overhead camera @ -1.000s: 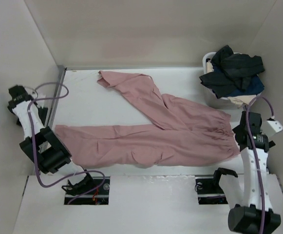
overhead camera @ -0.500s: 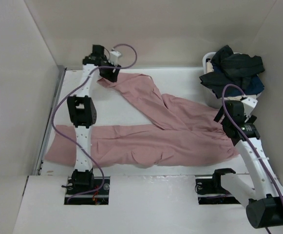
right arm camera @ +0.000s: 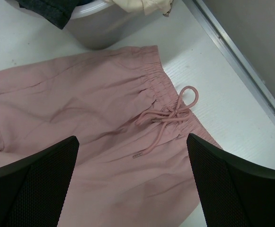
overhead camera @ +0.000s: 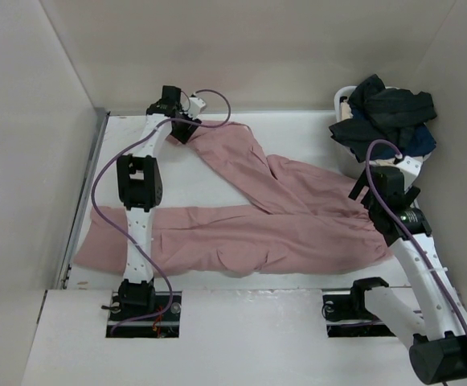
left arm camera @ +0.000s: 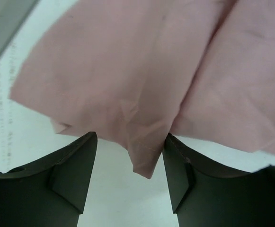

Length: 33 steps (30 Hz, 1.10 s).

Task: Fold and stack the trousers
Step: Fold the trousers

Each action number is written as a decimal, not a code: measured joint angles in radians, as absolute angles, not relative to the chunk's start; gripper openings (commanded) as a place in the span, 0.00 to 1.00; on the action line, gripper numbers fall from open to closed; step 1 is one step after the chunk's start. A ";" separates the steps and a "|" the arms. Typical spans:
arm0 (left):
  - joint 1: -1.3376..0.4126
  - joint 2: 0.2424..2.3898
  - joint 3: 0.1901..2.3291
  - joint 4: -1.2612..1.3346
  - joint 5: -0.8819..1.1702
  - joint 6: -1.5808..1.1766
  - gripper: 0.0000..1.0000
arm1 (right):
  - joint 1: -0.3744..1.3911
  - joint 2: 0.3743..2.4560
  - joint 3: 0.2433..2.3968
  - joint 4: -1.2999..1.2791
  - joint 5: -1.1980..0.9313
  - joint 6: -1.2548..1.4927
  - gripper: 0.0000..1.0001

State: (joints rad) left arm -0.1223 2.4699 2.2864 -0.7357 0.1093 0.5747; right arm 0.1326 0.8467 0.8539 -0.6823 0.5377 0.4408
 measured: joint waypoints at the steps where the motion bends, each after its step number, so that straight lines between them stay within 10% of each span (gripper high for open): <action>1: -0.119 2.464 2.286 -0.721 0.104 0.581 0.53 | 0.133 0.848 0.854 -0.683 0.534 0.441 1.00; 12: -0.112 2.440 2.295 -0.790 0.117 0.675 0.00 | 0.129 0.869 0.853 -0.681 0.505 0.435 1.00; 33: 0.069 2.040 2.014 -0.651 0.071 0.622 0.00 | -0.048 1.474 0.971 -0.446 0.434 0.099 1.00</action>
